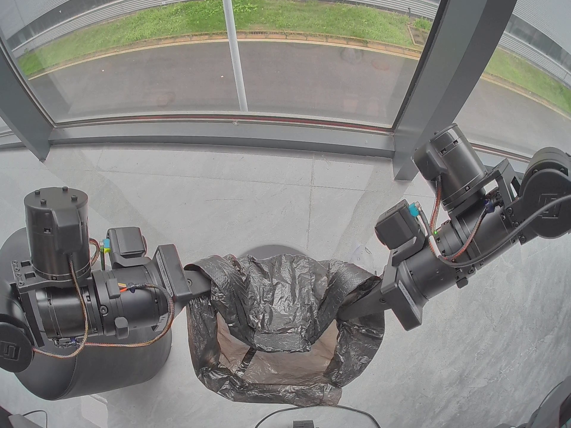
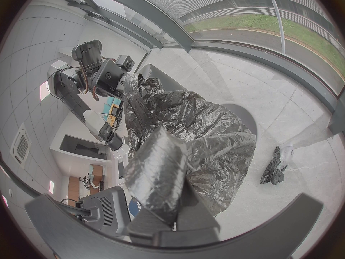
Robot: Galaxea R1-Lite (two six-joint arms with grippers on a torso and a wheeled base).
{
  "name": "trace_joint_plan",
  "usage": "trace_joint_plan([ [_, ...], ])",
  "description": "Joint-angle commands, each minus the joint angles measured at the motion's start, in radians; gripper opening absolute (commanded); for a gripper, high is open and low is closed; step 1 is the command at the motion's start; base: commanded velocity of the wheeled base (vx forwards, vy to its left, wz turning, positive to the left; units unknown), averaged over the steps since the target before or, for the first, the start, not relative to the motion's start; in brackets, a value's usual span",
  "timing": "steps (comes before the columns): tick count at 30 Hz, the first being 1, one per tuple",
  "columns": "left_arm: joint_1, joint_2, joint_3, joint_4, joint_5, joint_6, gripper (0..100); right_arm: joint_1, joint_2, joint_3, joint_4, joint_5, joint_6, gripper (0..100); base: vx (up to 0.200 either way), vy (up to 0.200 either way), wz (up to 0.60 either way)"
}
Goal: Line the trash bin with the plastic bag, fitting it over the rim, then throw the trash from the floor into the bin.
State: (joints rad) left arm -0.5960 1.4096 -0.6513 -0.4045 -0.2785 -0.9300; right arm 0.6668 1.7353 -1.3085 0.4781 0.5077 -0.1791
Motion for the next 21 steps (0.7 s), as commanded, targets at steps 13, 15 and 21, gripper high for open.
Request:
trace_joint_plan([
  [13,0.091,0.140,0.021,-0.065,-0.002,0.007,0,-0.041,0.156,0.081,-0.245,0.069,0.053,0,0.000,0.000,0.00],
  [15,0.094,0.161,0.030,-0.097,-0.002,0.005,0,-0.041,0.168,0.103,-0.306,0.071,0.064,0,0.000,0.000,0.00],
  [21,0.113,0.198,0.064,-0.169,-0.067,0.005,0,-0.041,0.213,0.141,-0.378,0.071,0.064,0,0.000,0.000,0.00],
])
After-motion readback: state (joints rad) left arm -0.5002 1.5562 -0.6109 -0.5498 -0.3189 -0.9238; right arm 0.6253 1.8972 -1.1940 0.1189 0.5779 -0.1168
